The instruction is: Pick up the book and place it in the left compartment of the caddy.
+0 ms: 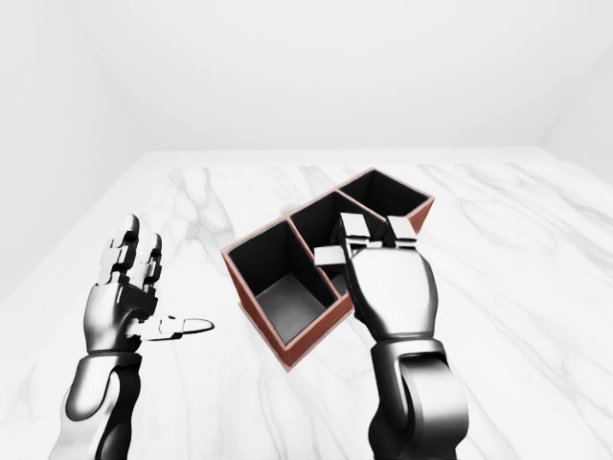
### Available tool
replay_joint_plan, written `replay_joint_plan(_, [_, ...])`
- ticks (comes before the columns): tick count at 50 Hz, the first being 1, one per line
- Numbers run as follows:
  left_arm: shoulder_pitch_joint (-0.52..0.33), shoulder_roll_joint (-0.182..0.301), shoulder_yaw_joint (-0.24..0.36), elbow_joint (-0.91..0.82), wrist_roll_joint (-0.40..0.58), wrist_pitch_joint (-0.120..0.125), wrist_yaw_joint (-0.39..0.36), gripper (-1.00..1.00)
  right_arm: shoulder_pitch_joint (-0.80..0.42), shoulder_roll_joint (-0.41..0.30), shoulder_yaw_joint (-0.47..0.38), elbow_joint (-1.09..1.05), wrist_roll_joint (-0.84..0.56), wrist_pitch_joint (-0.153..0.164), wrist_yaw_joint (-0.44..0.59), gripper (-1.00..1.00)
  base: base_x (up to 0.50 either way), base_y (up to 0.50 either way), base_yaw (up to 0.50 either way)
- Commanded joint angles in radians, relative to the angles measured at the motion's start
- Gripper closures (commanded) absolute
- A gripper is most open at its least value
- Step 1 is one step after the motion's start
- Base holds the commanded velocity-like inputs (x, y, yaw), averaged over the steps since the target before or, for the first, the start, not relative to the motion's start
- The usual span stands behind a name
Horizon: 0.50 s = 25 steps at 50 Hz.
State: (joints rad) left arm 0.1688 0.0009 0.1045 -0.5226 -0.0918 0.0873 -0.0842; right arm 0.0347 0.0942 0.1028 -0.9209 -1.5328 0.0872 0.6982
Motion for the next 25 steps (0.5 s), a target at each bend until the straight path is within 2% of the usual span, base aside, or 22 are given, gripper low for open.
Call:
replay_joint_plan(1, [0.001, 0.000, -0.001, -0.003, 0.000, 0.000, 0.000, -1.00, -0.036, 0.042, 0.082, -0.026, -0.059, 0.000, 0.000, 1.00, 0.00, 0.00, 0.00])
replay_joint_plan(17, [0.005, -0.001, -0.004, -0.009, 0.002, 0.000, 0.002, -1.00, -0.110, 0.059, 0.090, 0.049, -0.047, 0.000, 0.000, 1.00, 0.00, 0.00, 0.00])
replay_joint_plan(25, [0.003, -0.001, -0.001, -0.009, 0.000, 0.000, 0.002, -1.00, -0.127, 0.097, 0.146, 0.073, -0.078, 0.000, 0.000, 1.00, 0.00, 0.00, 0.00])
